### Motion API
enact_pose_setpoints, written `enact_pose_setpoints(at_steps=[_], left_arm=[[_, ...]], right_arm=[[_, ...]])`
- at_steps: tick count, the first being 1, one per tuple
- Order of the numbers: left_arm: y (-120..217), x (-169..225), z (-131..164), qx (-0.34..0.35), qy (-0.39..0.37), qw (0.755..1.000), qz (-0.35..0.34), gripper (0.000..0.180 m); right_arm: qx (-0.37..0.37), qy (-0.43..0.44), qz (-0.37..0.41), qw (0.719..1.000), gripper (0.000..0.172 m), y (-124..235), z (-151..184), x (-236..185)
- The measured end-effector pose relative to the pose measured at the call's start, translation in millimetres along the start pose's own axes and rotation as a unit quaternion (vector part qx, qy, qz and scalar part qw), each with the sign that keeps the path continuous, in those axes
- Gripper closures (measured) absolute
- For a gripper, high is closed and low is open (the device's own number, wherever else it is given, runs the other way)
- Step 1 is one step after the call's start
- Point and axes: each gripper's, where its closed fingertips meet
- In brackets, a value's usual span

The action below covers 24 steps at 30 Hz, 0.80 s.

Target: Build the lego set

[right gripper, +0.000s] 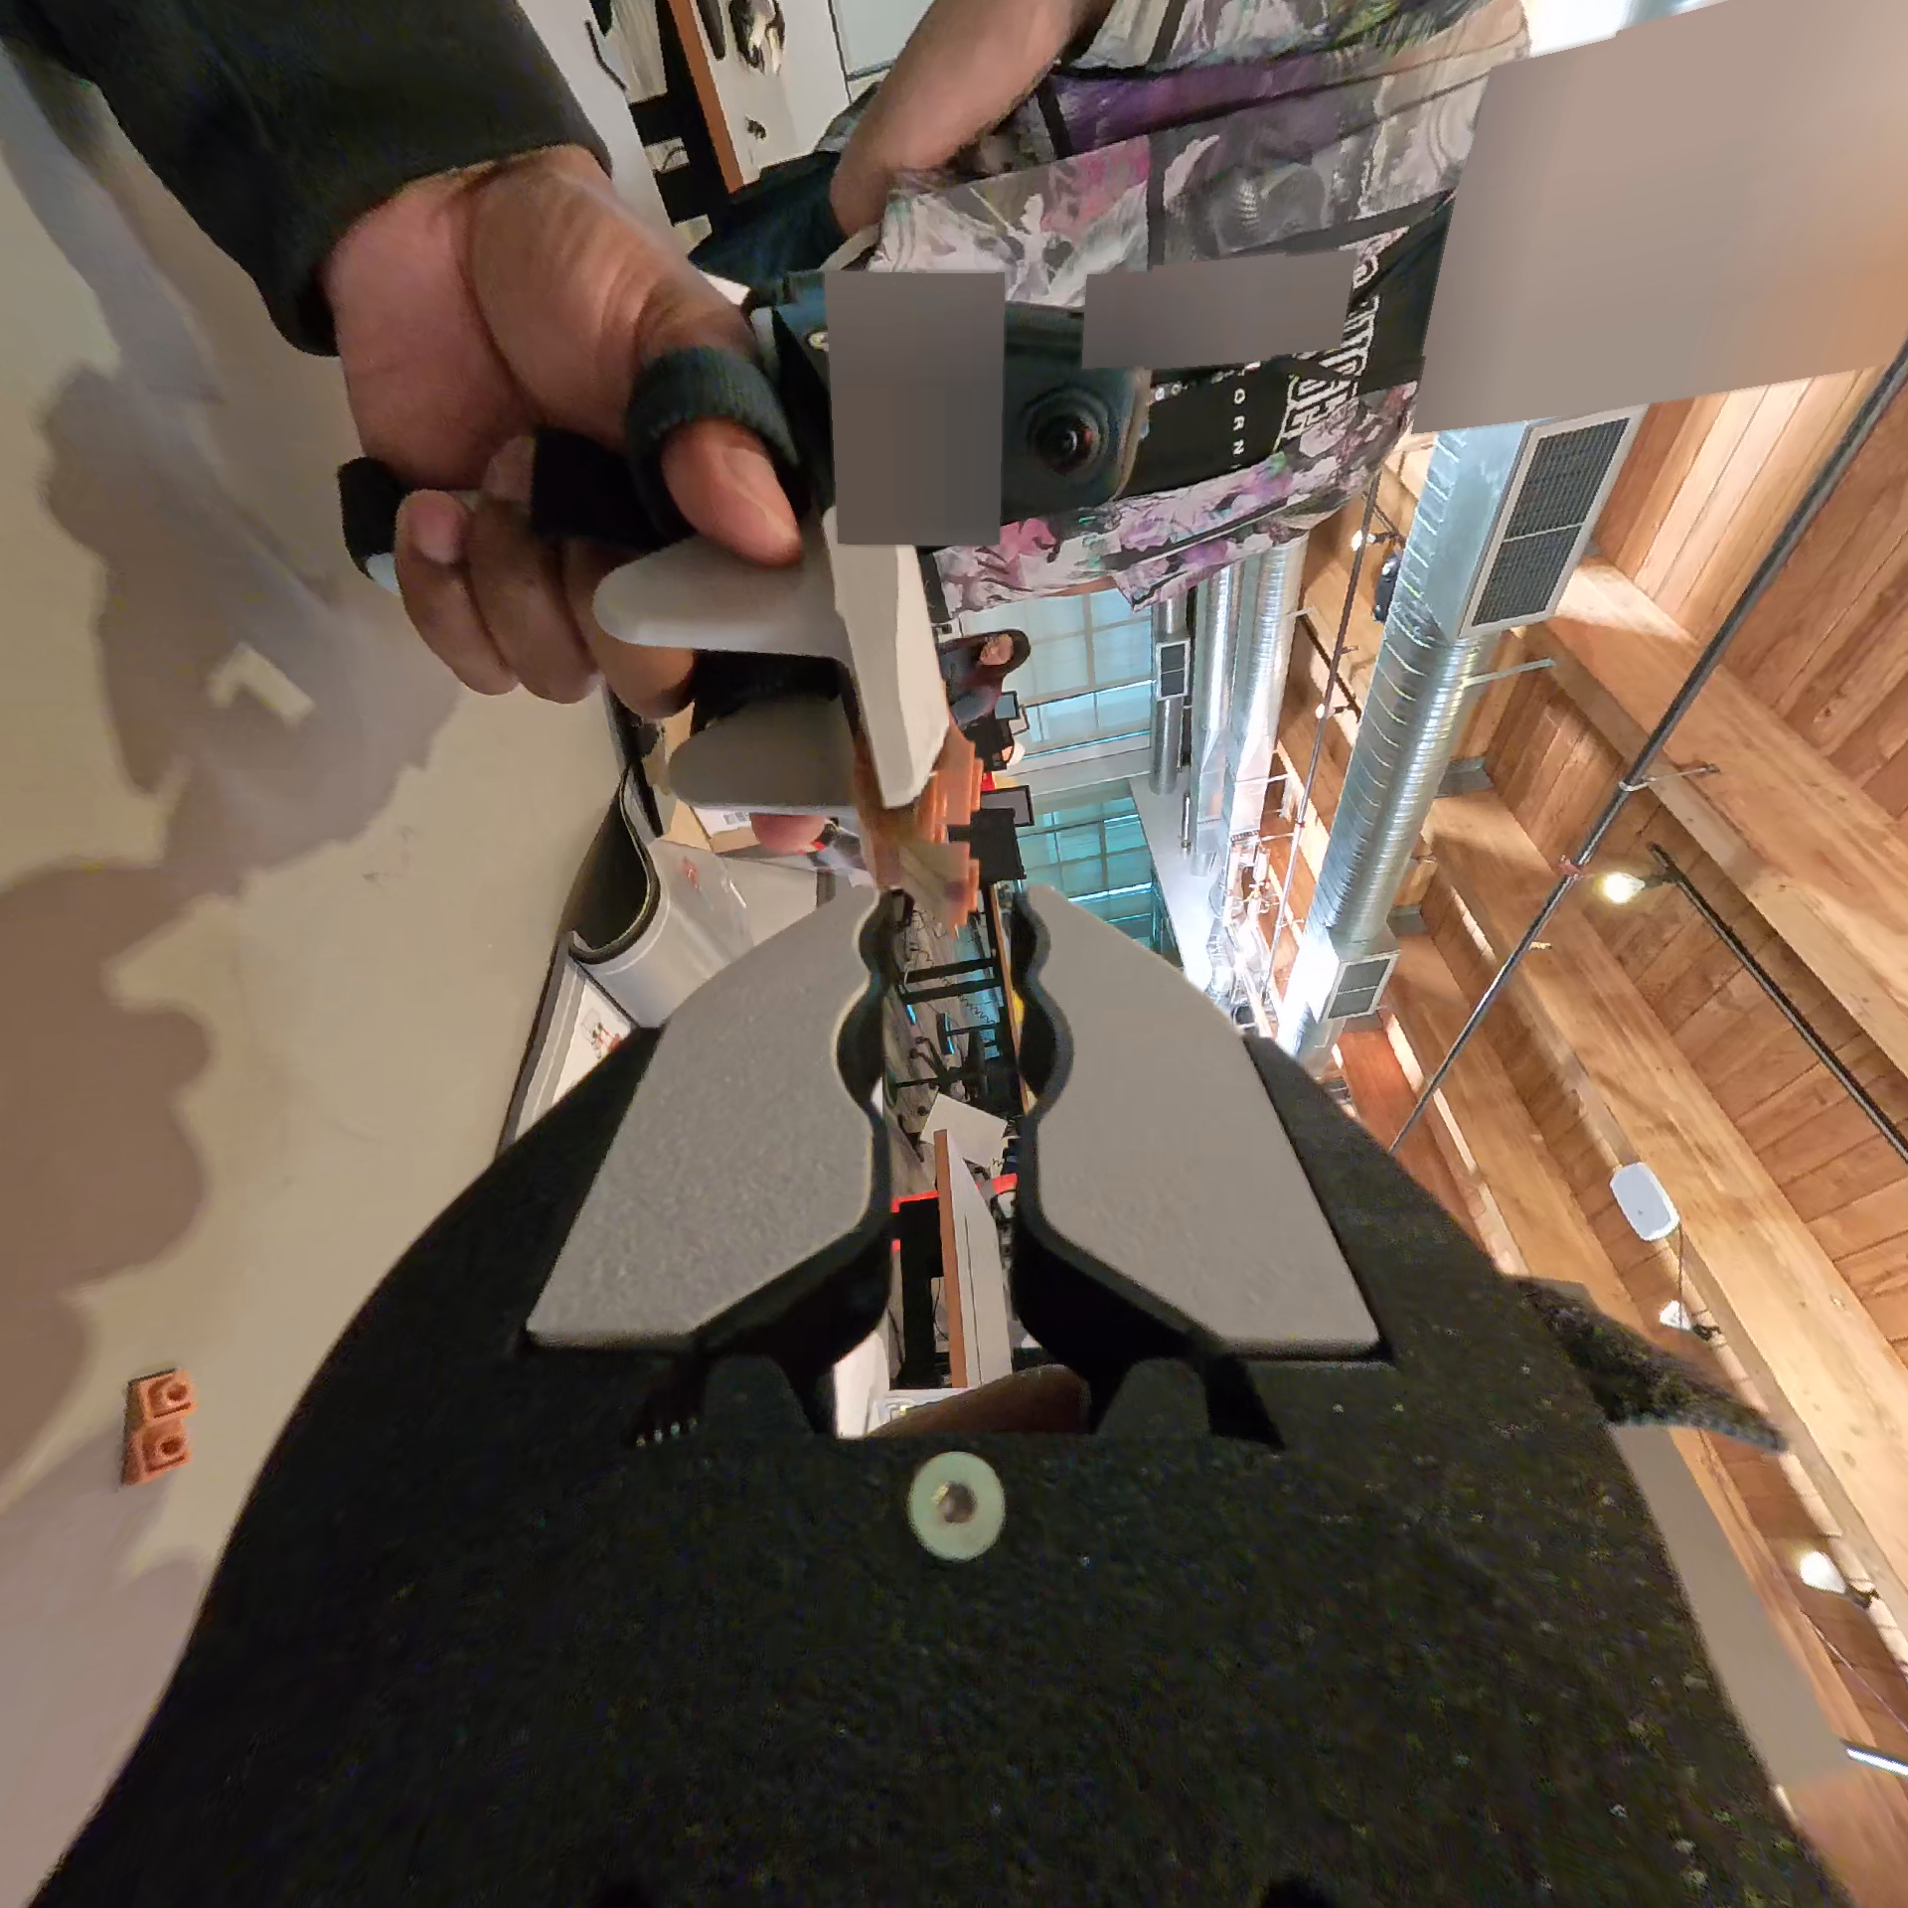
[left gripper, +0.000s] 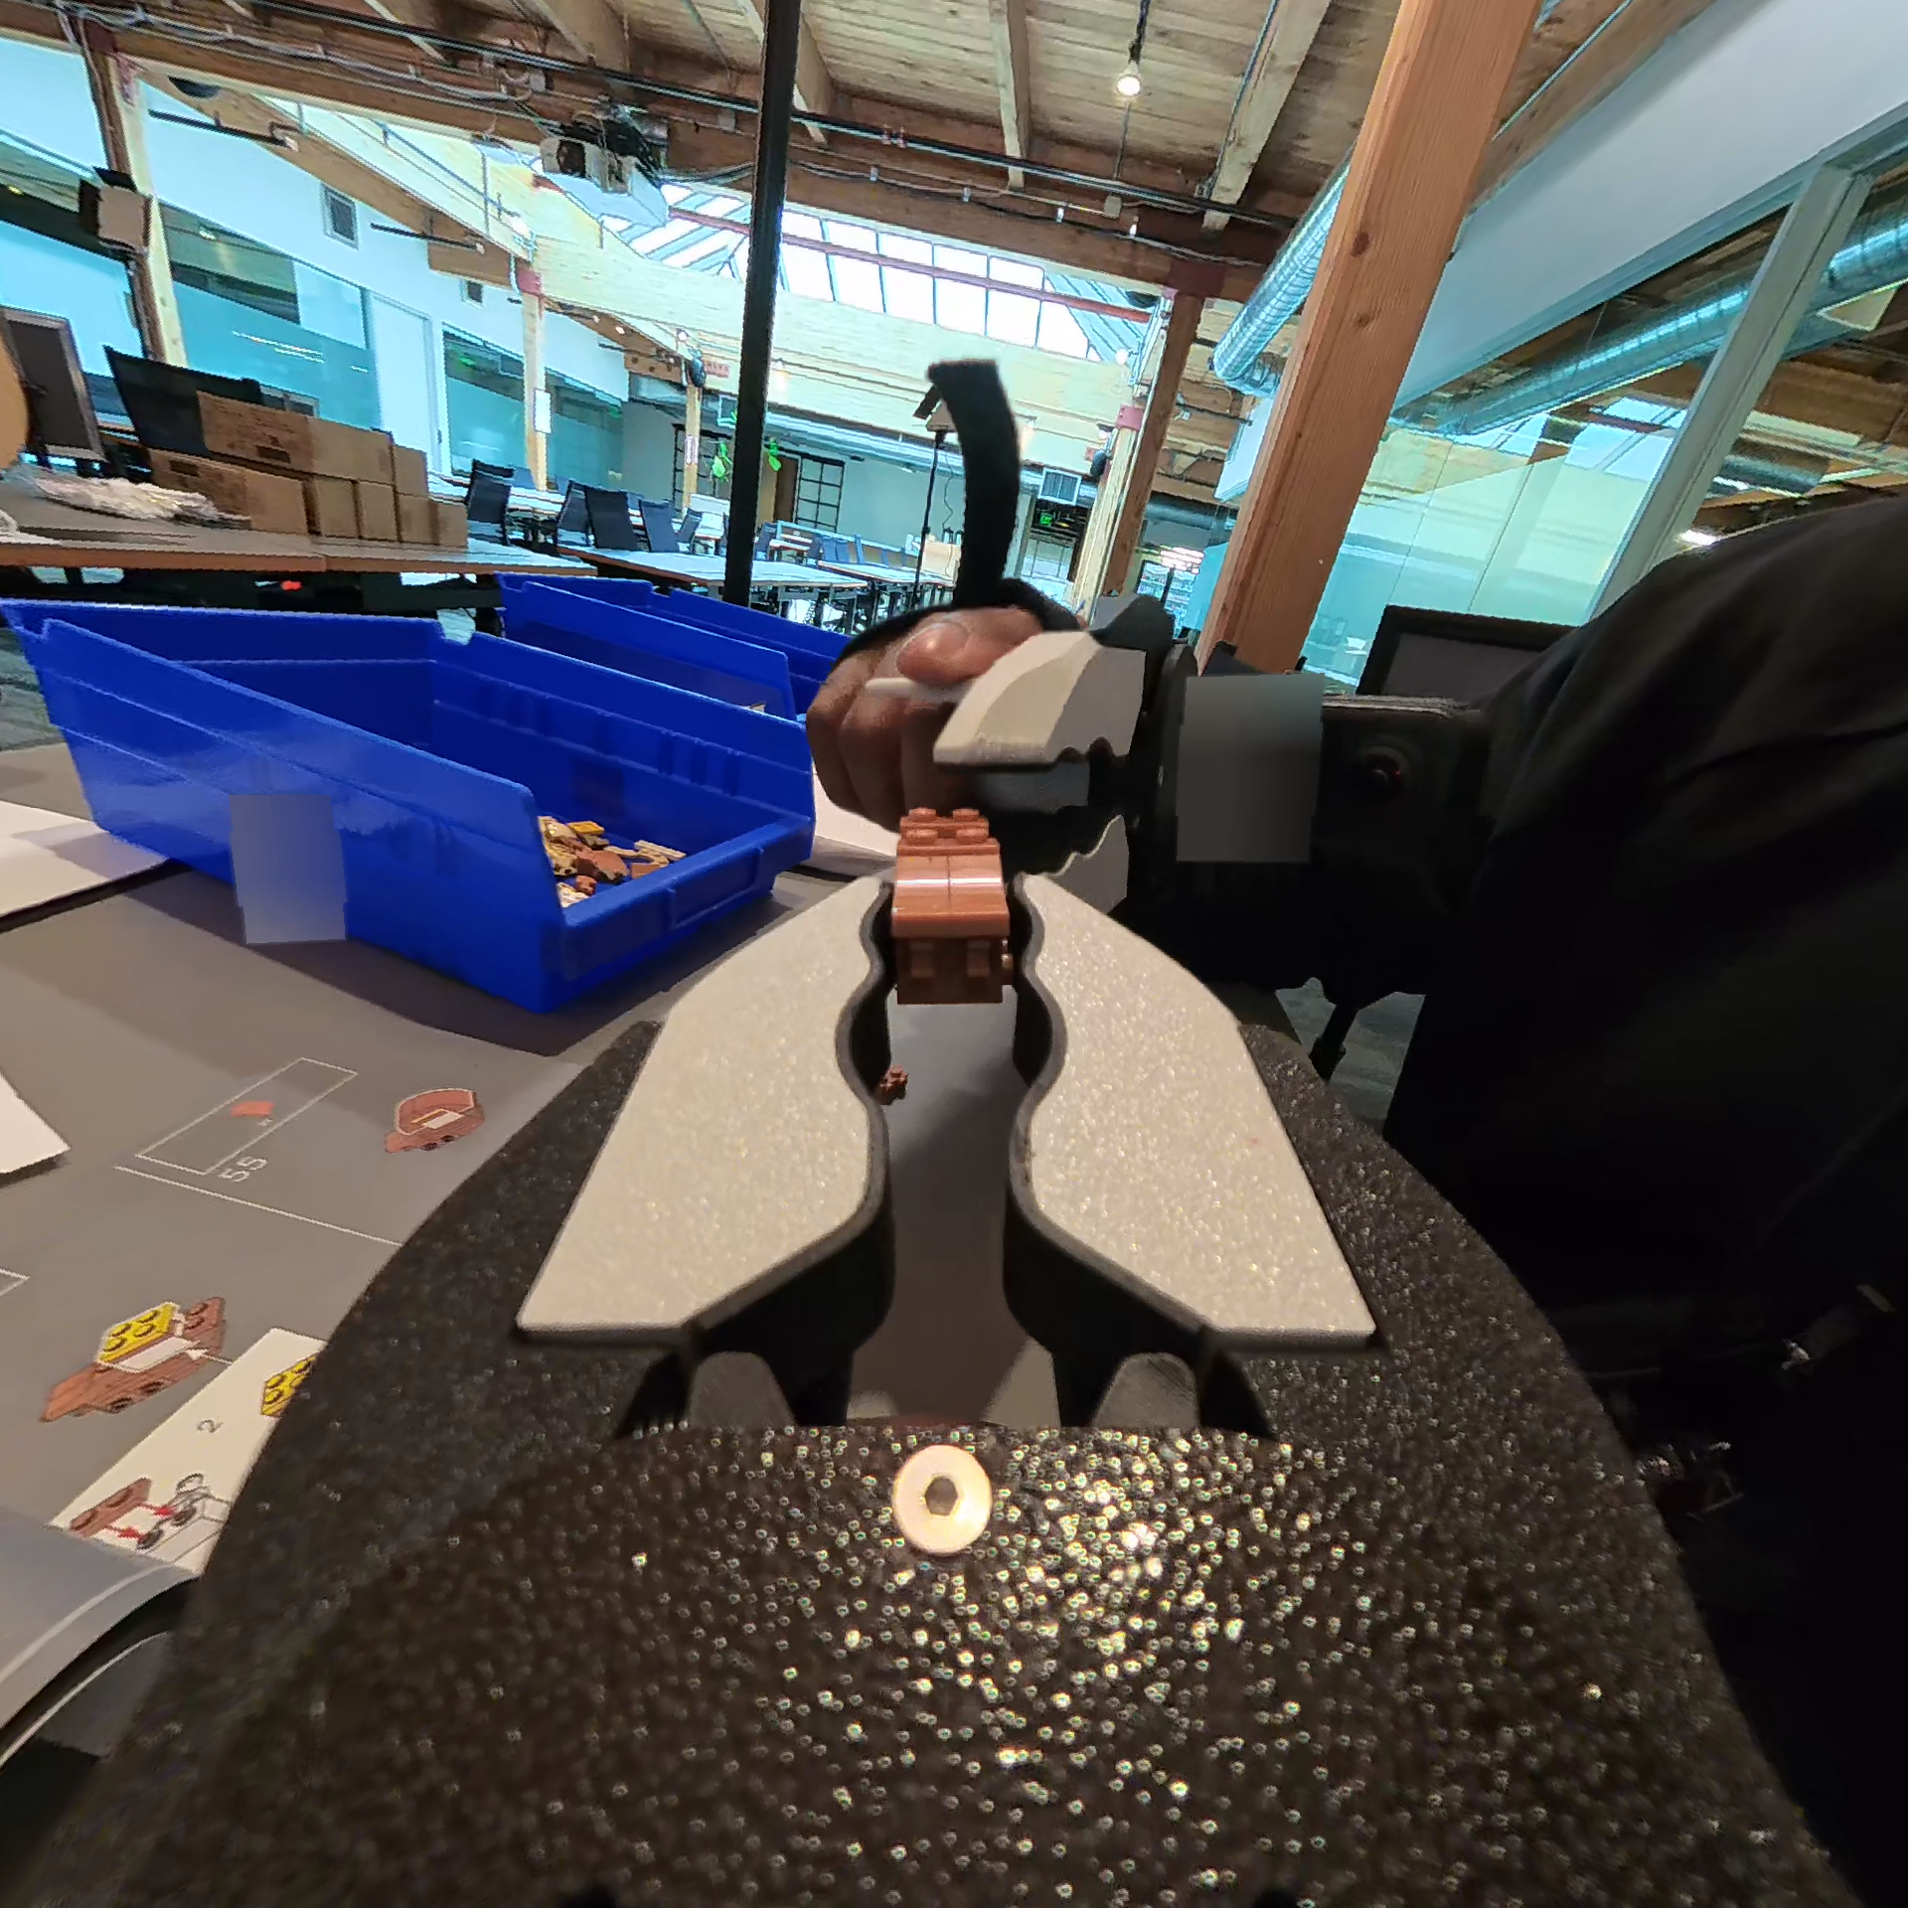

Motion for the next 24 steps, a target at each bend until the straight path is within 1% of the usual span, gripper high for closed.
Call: enact_pose_setpoints(at_steps=[2, 6, 9, 14, 19, 22, 24], left_arm=[[1, 0, 0, -0.001, -0.001, 1.000, 0.001, 0.161], [-1, 5, 4, -0.015, -0.009, 1.000, 0.013, 0.162], [-2, 7, 5, -0.015, -0.007, 1.000, 0.019, 0.162], [-3, 7, 10, -0.026, -0.008, 0.999, 0.018, 0.162], [-4, 6, 12, -0.031, -0.009, 0.999, 0.016, 0.162], [-4, 5, 13, -0.032, -0.009, 0.999, 0.012, 0.162], [-4, 3, 10, -0.024, -0.009, 1.000, 0.006, 0.162]], right_arm=[[-0.003, 0.003, 0.000, 1.000, 0.149, -1, 1, -1], [-0.004, 0.008, -0.005, 1.000, 0.150, -2, 0, -3], [-0.001, 0.016, -0.012, 1.000, 0.159, -2, -1, -7], [0.001, 0.007, -0.041, 0.999, 0.161, 0, 0, -11], [-0.007, 0.007, -0.053, 0.999, 0.162, 1, 1, -14], [-0.013, 0.005, -0.049, 0.999, 0.162, 0, 3, -15], [-0.014, -0.013, -0.031, 0.999, 0.161, -2, 5, -11]])
Point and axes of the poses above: each gripper's, where its closed fingertips meet, y back along the fingers, z out of its underside, x = y × z across the jaws, and after that the axes turned 8 degrees about -z, right-handed
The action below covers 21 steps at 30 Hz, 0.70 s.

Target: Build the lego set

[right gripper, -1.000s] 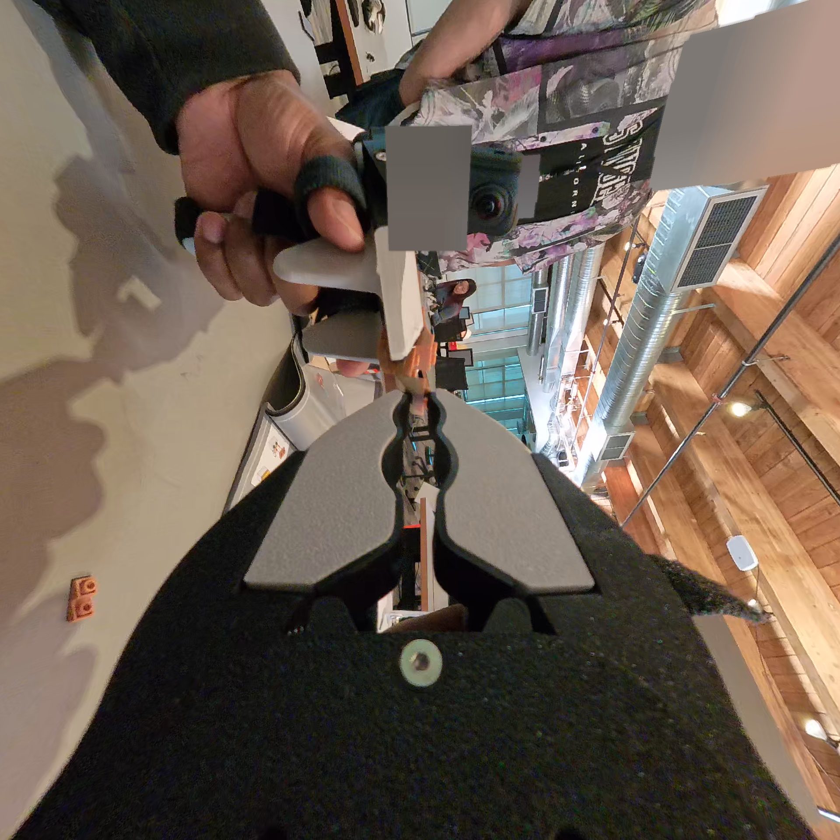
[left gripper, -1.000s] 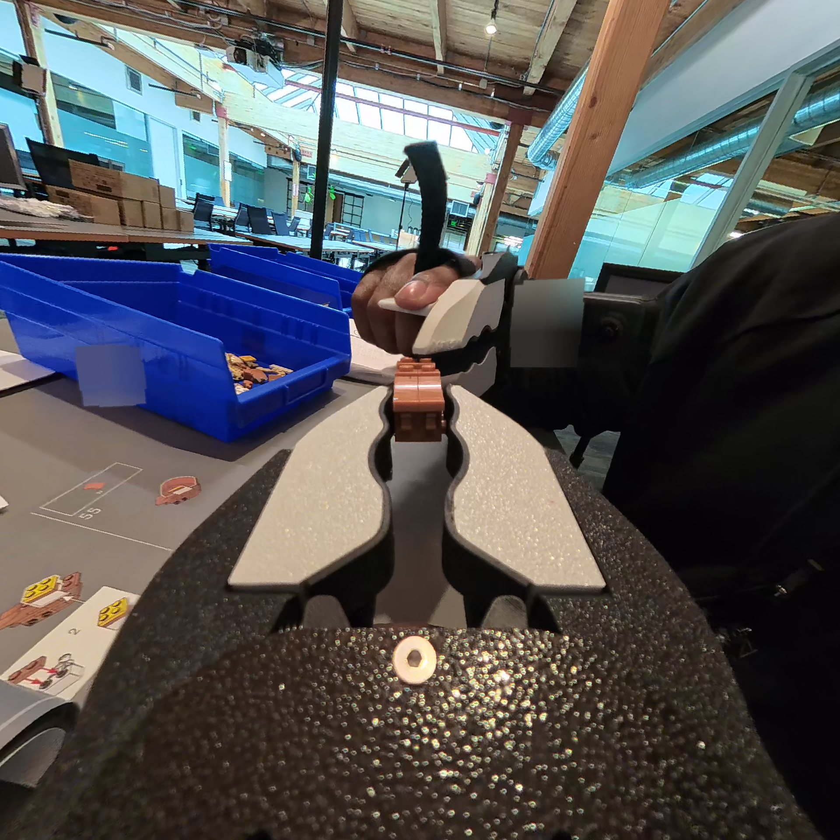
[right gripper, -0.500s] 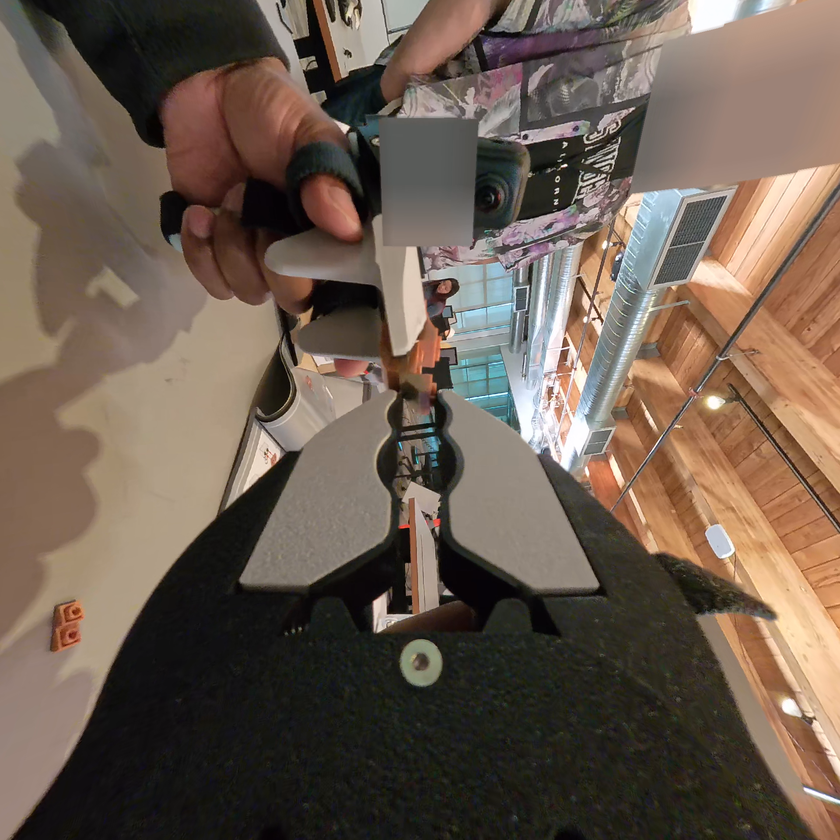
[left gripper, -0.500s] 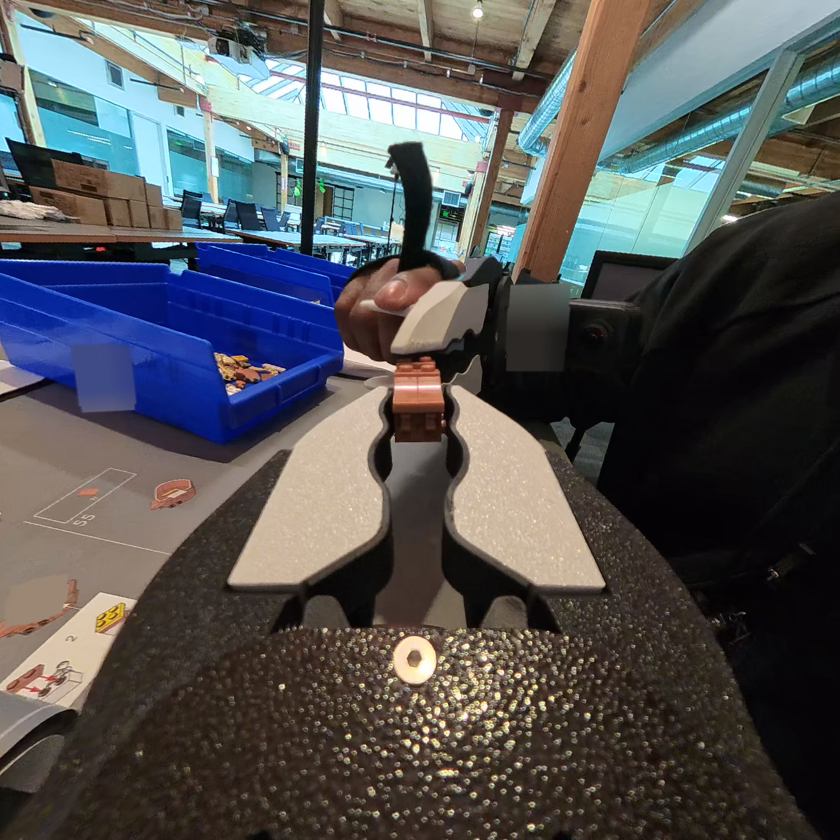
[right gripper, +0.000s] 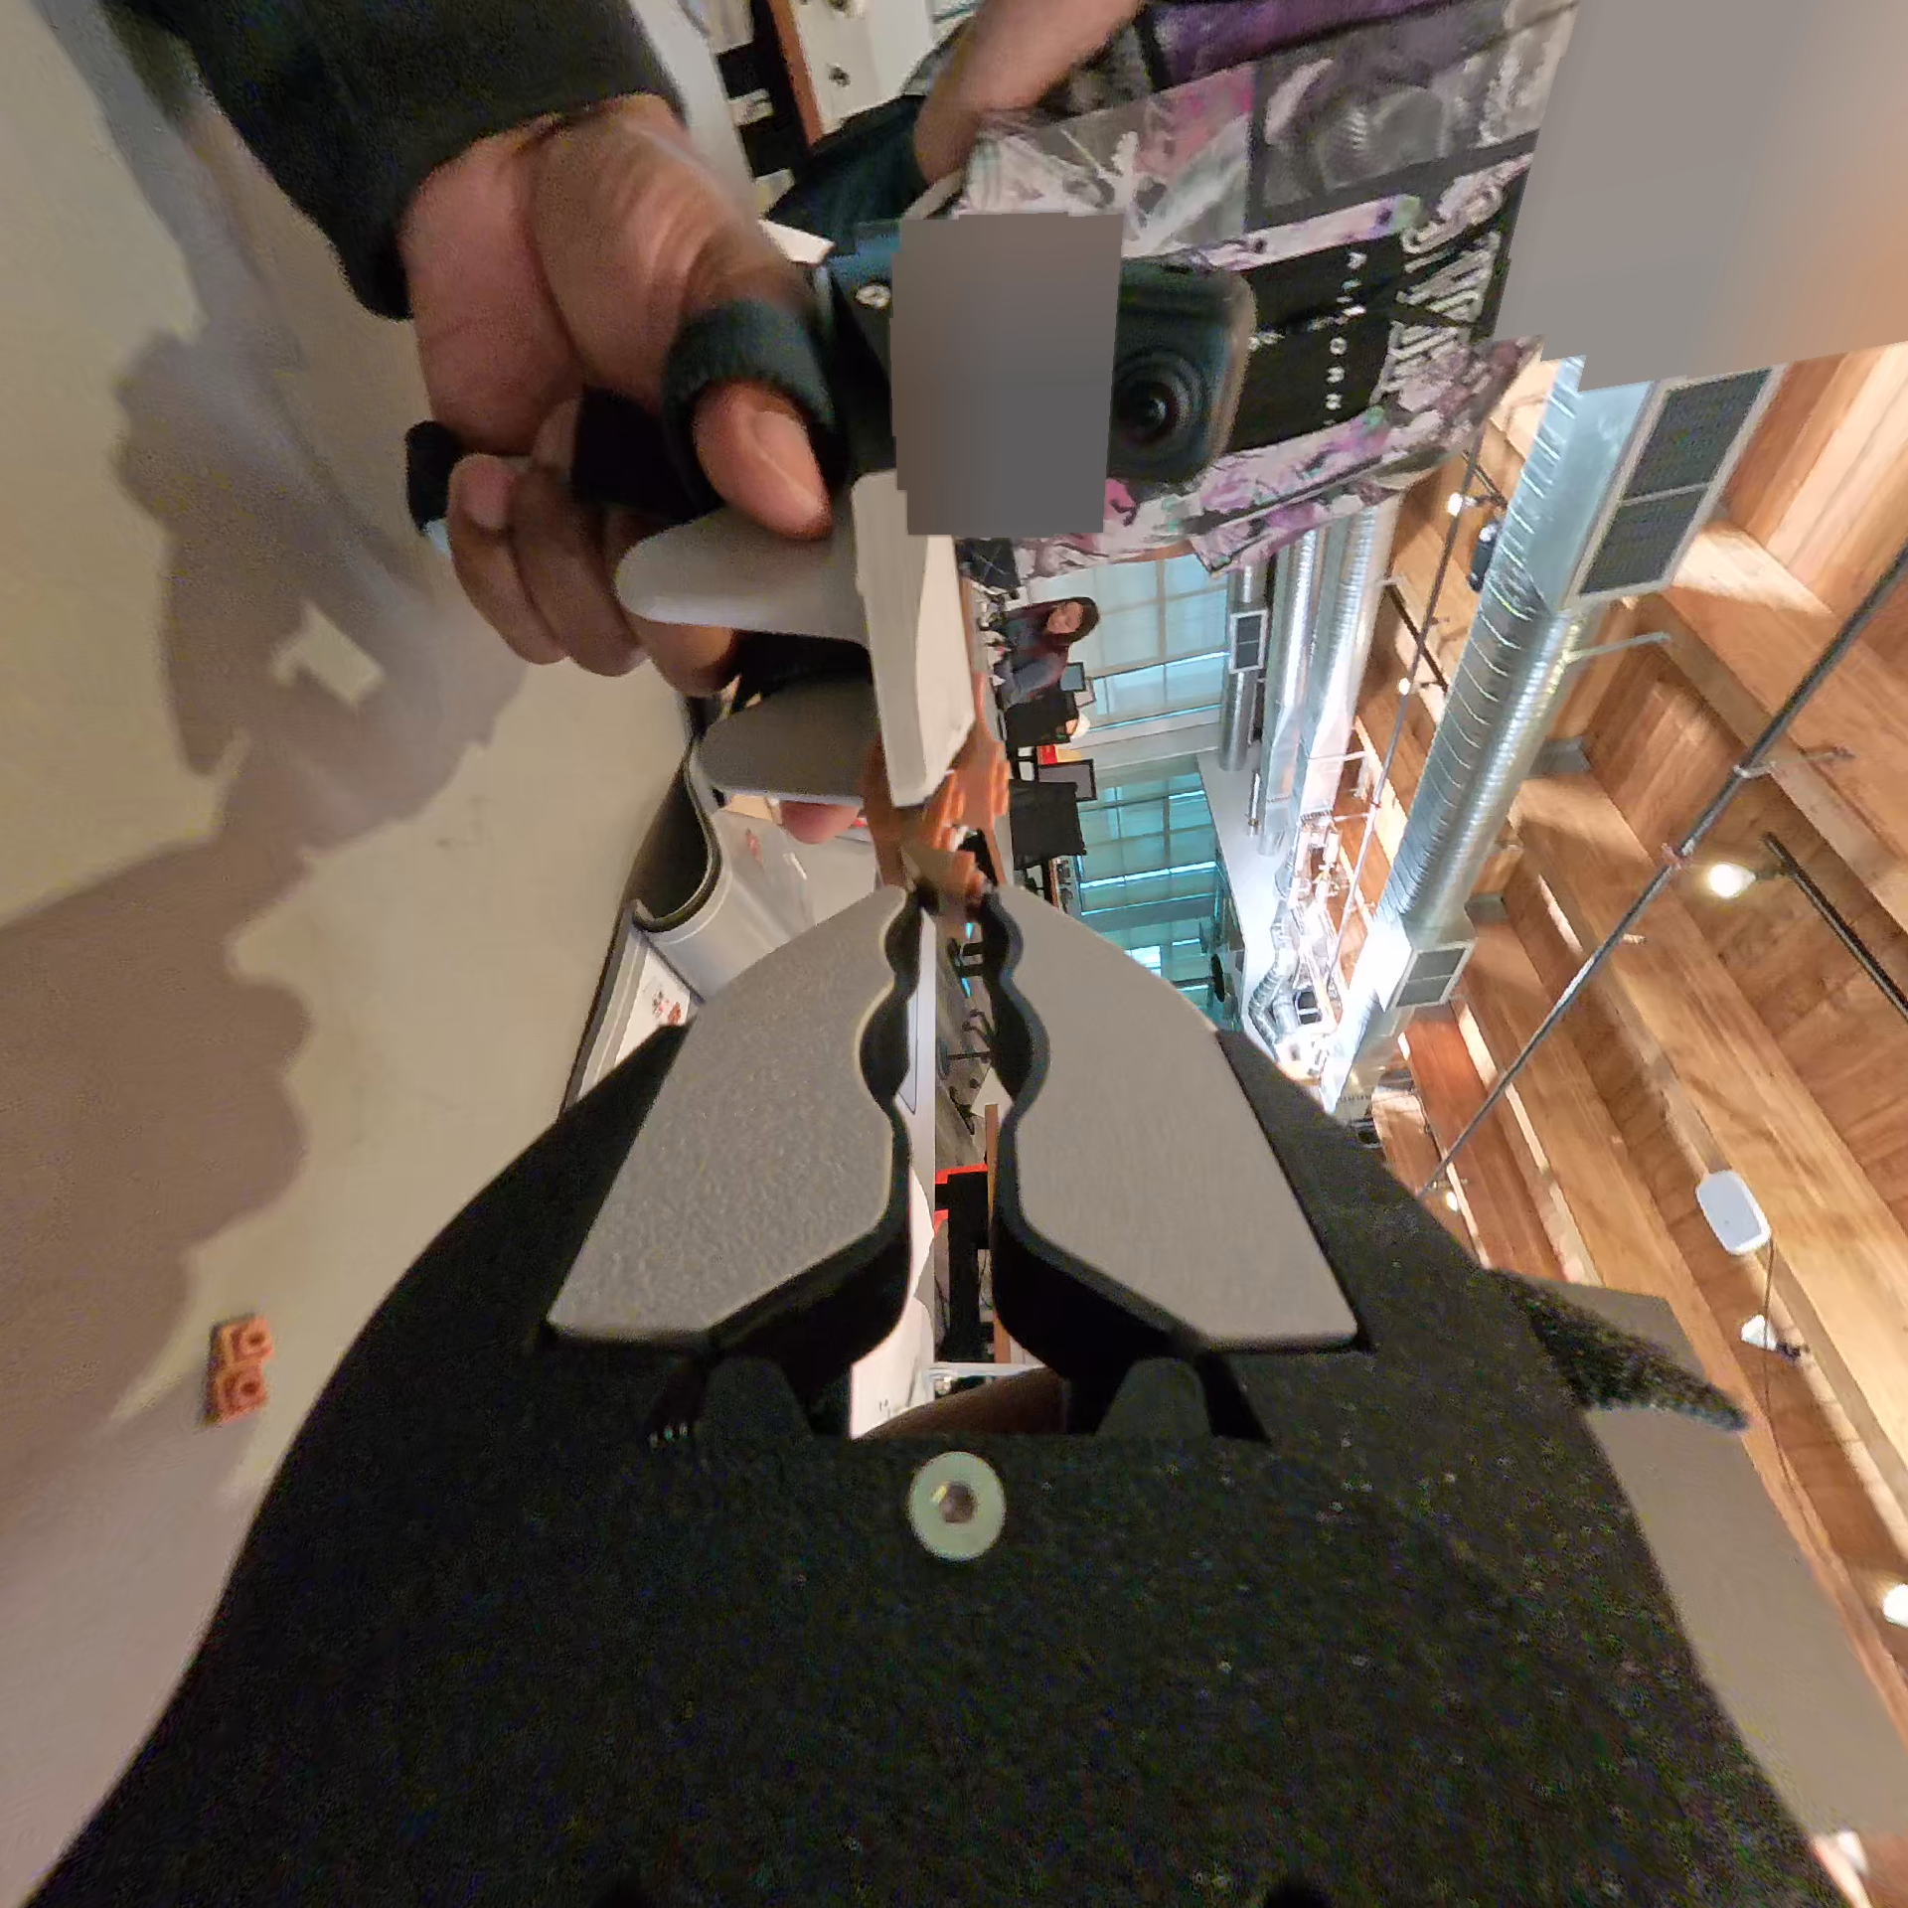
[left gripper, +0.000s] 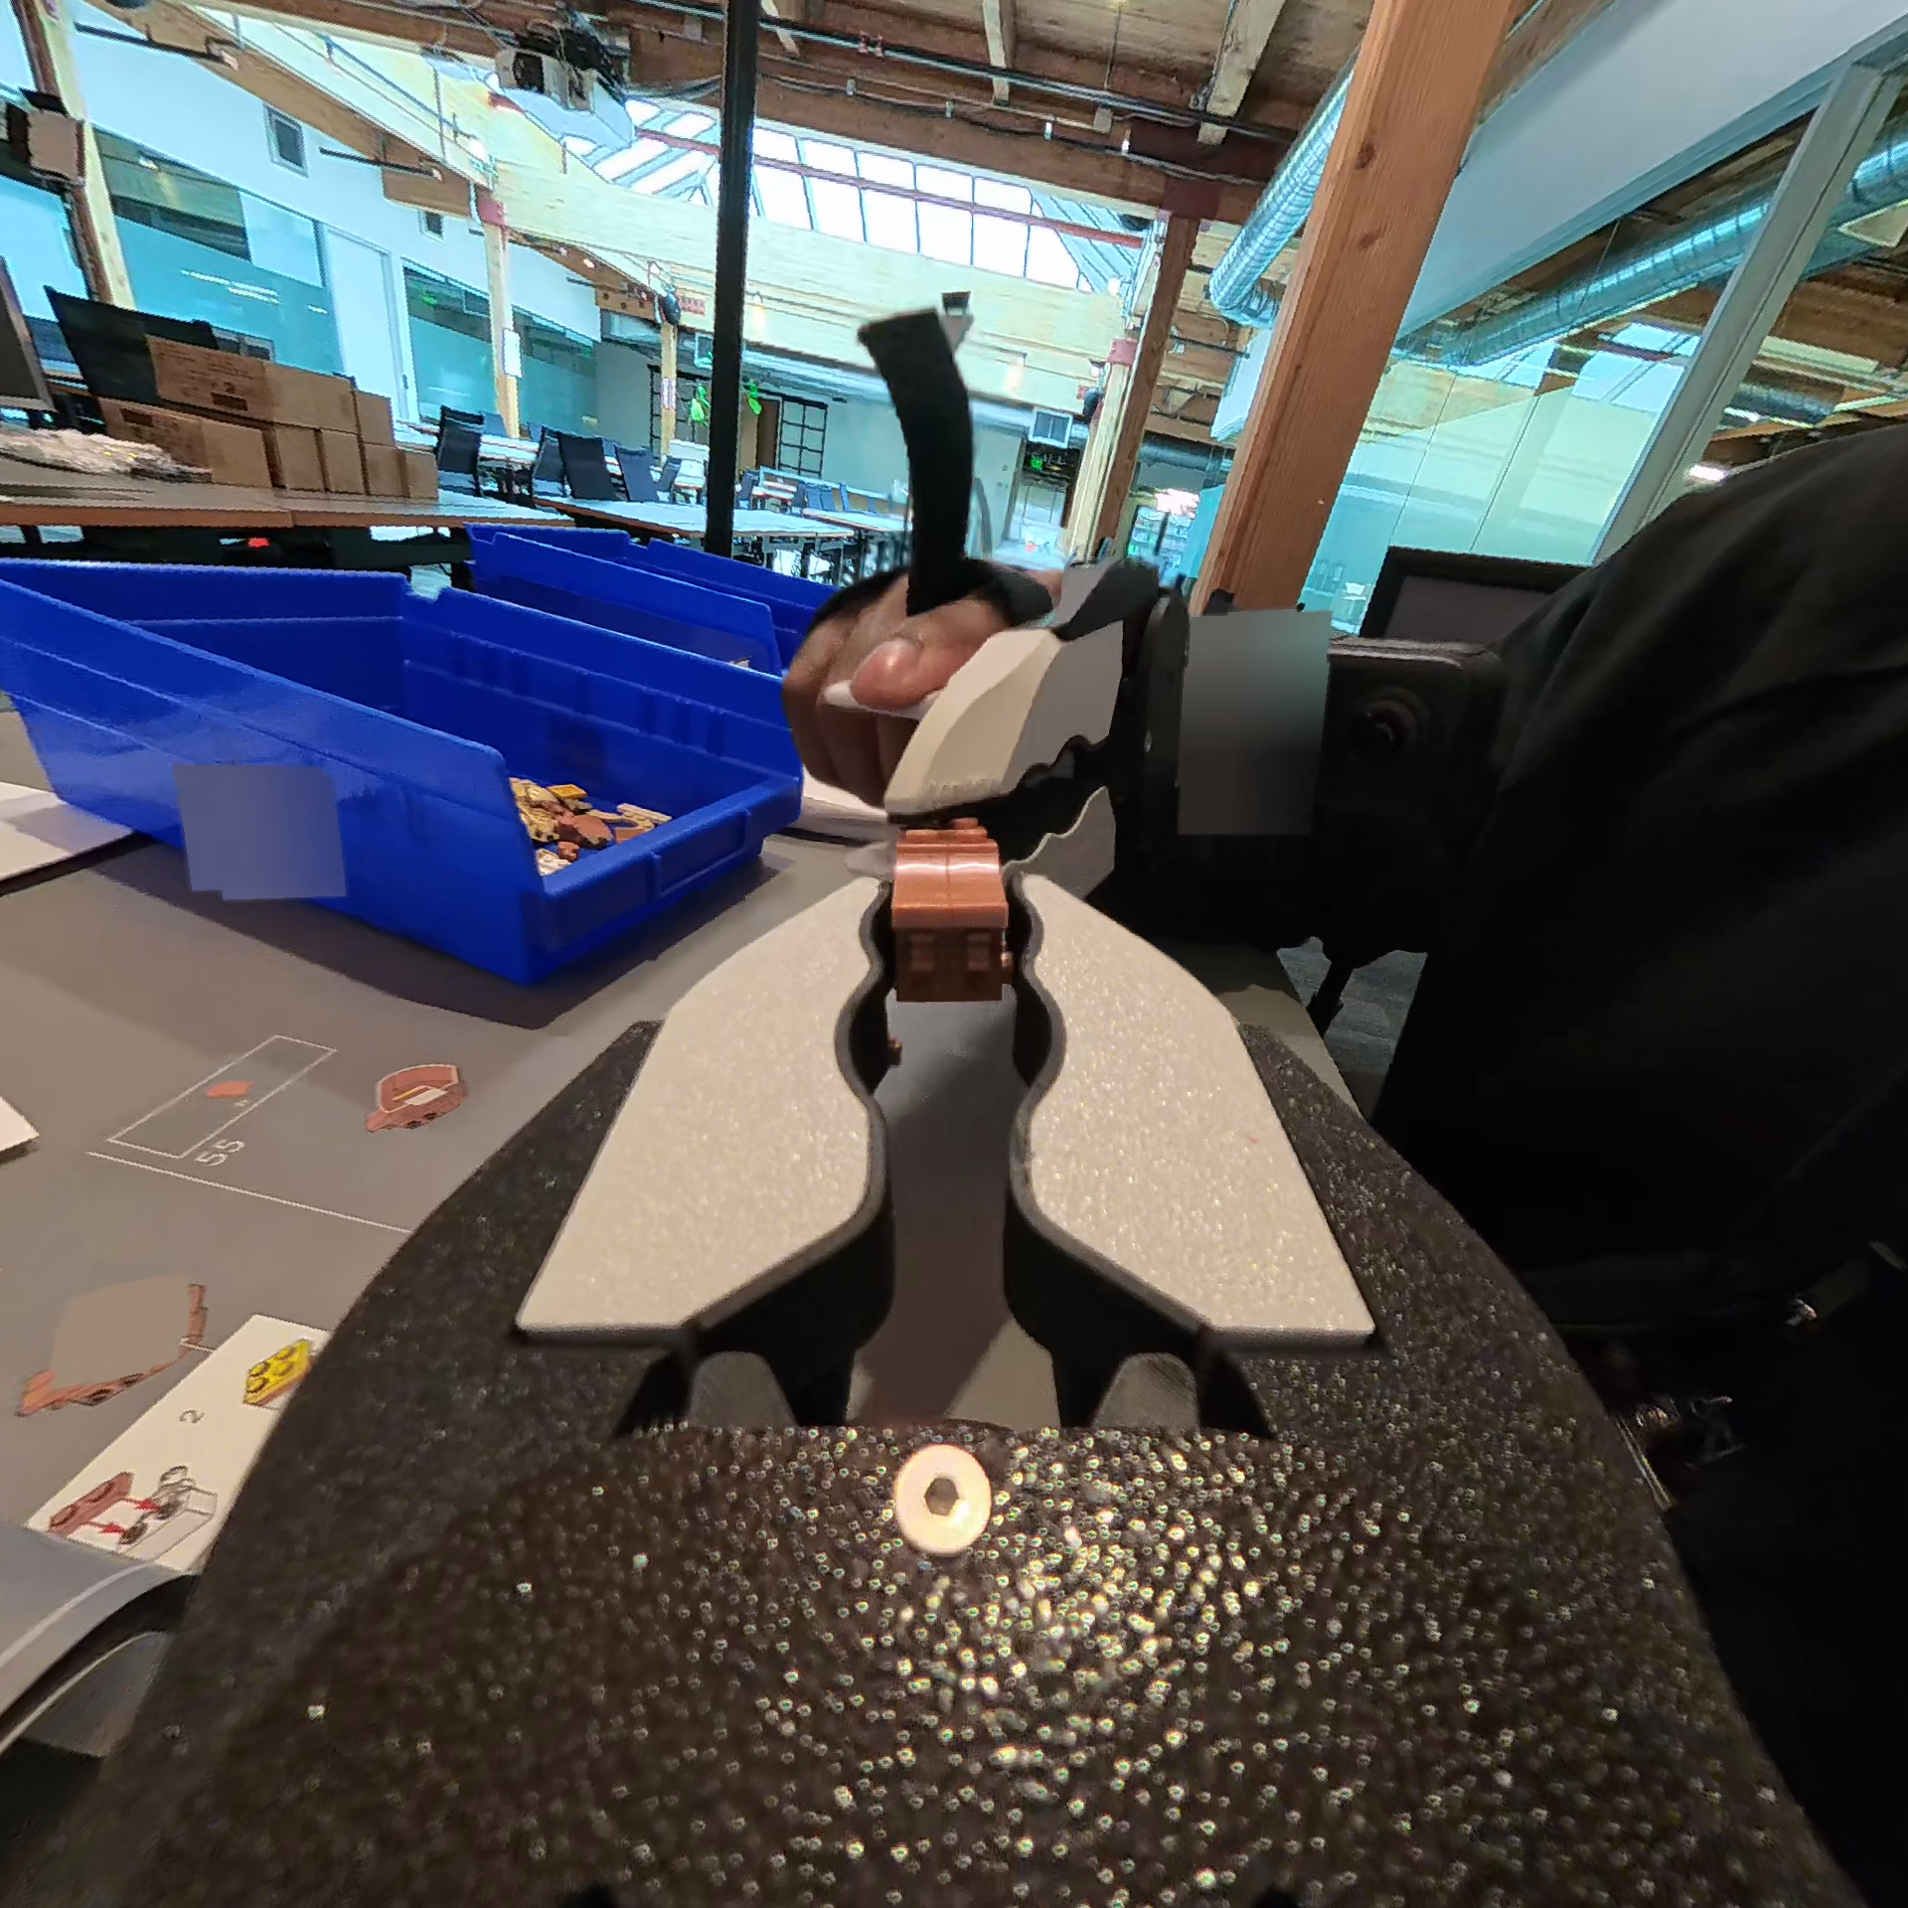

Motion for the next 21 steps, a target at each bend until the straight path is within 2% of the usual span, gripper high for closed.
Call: enact_pose_setpoints(at_steps=[2, 6, 13, 16, 21], left_arm=[[1, -4, -1, 0.005, 0.000, 1.000, -0.010, 0.162], [5, -11, -2, 0.012, -0.004, 1.000, -0.027, 0.162], [2, -21, 9, -0.010, -0.052, 0.996, -0.068, 0.162], [-1, -26, 16, -0.019, -0.079, 0.993, -0.091, 0.162], [-5, -21, 24, -0.020, -0.102, 0.990, -0.095, 0.162]], right_arm=[[-0.006, -0.015, 0.015, 1.000, 0.160, -2, 4, 1], [-0.024, -0.064, 0.018, 0.998, 0.147, 3, 14, -6], [-0.052, -0.228, 0.028, 0.972, 0.147, 33, 32, -19], [-0.052, -0.324, 0.027, 0.944, 0.149, 43, 35, -25], [-0.008, -0.477, 0.009, 0.879, 0.156, 51, 34, -32]])
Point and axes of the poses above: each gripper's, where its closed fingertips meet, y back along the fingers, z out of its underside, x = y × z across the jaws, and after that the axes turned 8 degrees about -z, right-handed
